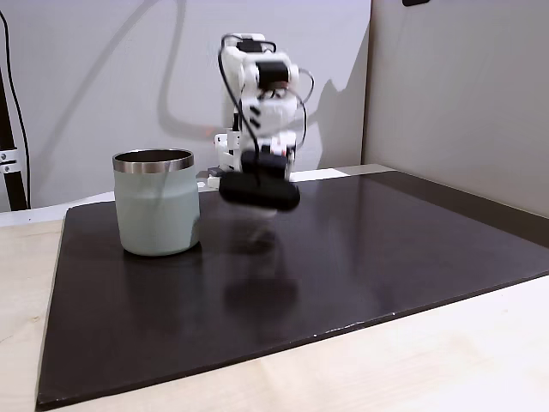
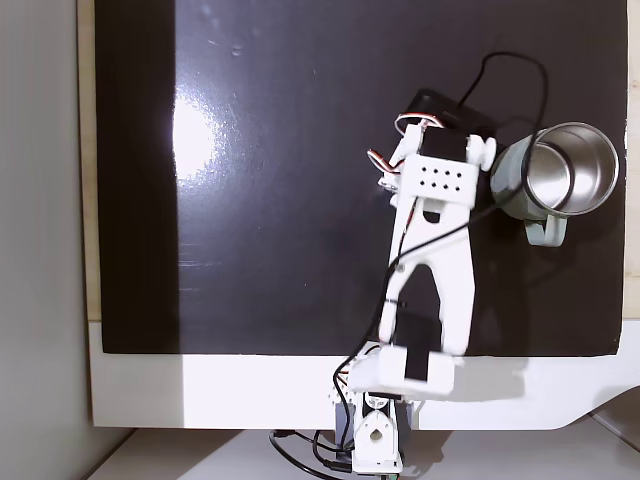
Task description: Grasp a gauze and put it in the cup.
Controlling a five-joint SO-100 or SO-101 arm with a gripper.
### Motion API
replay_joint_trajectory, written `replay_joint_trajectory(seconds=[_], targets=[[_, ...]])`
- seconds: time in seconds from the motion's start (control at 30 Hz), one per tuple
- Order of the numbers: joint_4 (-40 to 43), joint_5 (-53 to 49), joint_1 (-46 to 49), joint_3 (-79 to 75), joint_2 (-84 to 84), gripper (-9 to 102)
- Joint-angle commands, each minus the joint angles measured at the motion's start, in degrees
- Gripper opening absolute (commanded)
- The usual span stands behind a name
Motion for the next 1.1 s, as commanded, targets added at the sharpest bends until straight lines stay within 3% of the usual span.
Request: replay_joint_trajectory(seconds=[0.0,0.3,0.67,1.07], targets=[[1.8,1.1,0.4,-0.9,10.4,0],[14.4,6.1,0.8,-17.0,18.9,0],[14.8,2.9,14.4,-24.9,23.0,0],[14.7,-2.1,28.7,-41.7,5.1,0]])
